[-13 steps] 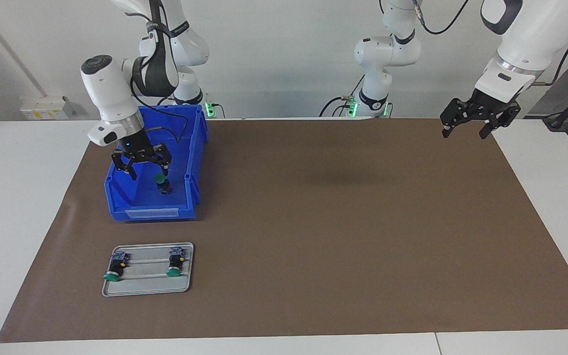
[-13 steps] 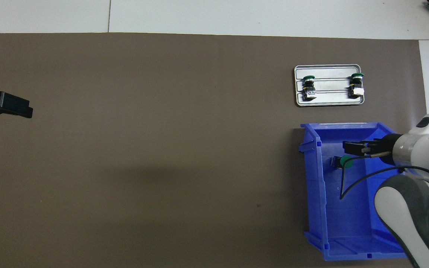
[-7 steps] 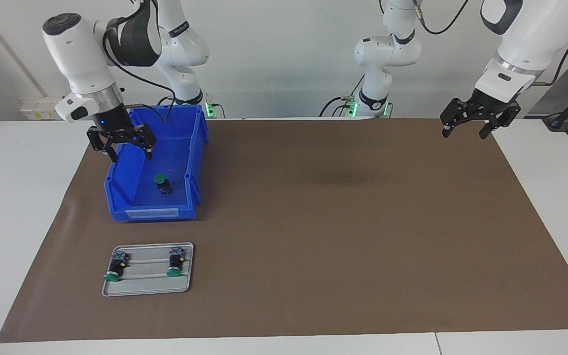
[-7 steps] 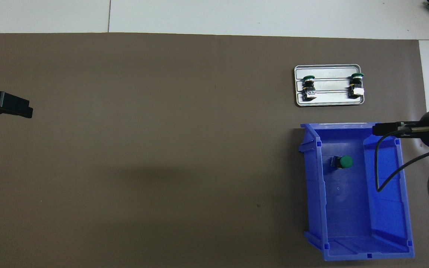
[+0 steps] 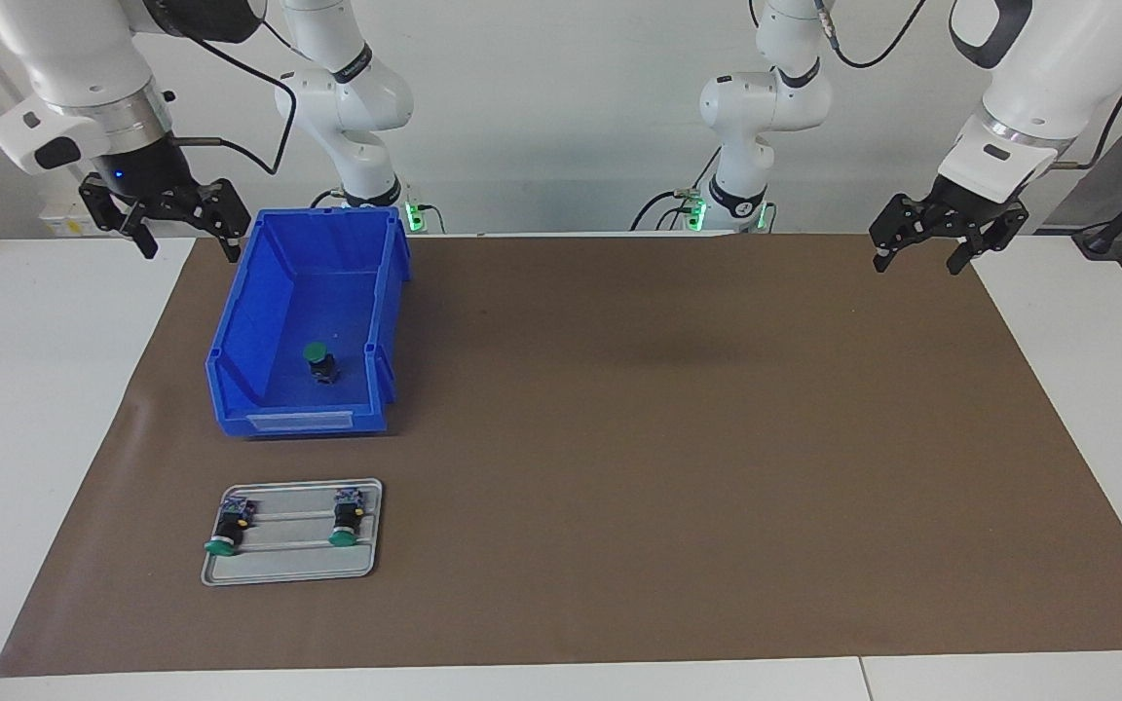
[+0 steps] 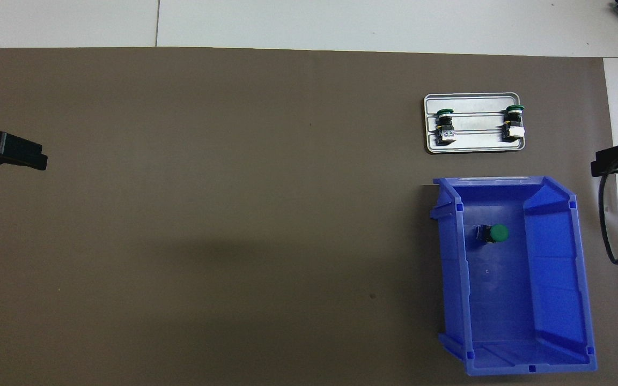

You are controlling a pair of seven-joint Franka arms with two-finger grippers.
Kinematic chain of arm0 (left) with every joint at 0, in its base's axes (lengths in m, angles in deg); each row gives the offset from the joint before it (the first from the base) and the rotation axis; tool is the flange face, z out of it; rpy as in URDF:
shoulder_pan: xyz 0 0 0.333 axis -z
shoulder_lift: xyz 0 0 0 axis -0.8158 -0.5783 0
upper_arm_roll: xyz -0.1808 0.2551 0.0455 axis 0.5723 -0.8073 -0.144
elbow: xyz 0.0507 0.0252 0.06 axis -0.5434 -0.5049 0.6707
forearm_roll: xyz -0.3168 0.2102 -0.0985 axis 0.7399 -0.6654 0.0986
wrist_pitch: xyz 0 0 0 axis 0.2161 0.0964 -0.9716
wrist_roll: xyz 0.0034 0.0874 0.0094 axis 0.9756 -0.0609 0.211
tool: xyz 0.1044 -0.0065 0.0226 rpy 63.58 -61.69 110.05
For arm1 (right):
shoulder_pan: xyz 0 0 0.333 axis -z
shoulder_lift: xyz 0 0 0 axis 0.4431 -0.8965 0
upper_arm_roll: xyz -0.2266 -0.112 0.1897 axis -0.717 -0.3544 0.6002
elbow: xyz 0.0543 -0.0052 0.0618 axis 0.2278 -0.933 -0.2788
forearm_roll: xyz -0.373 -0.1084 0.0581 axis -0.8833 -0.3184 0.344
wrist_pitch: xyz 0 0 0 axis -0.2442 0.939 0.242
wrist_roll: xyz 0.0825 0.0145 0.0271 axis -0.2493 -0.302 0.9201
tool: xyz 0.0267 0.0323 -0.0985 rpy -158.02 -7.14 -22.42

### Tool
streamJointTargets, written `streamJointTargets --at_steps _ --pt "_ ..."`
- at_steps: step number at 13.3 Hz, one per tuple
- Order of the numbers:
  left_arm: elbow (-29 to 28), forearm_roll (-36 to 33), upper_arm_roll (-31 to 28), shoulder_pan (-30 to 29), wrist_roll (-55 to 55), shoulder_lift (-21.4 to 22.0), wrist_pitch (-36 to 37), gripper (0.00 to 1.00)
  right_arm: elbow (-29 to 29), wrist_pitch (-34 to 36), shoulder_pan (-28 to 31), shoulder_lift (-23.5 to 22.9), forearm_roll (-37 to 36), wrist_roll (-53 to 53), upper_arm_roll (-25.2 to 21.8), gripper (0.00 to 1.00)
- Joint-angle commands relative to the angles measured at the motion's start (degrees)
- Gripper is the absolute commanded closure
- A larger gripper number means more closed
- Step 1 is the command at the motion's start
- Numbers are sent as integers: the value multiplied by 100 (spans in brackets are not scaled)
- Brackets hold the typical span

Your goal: Place and press button with both arms

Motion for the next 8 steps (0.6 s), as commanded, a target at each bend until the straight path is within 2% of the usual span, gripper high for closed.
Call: streamJointTargets --at_steps 1,8 --pt "-174 -109 45 -38 -58 153 2 0 -12 186 6 -47 -71 -79 60 0" --pt "-174 -109 36 -38 -49 153 2 0 -30 248 -11 -29 113 -43 121 0"
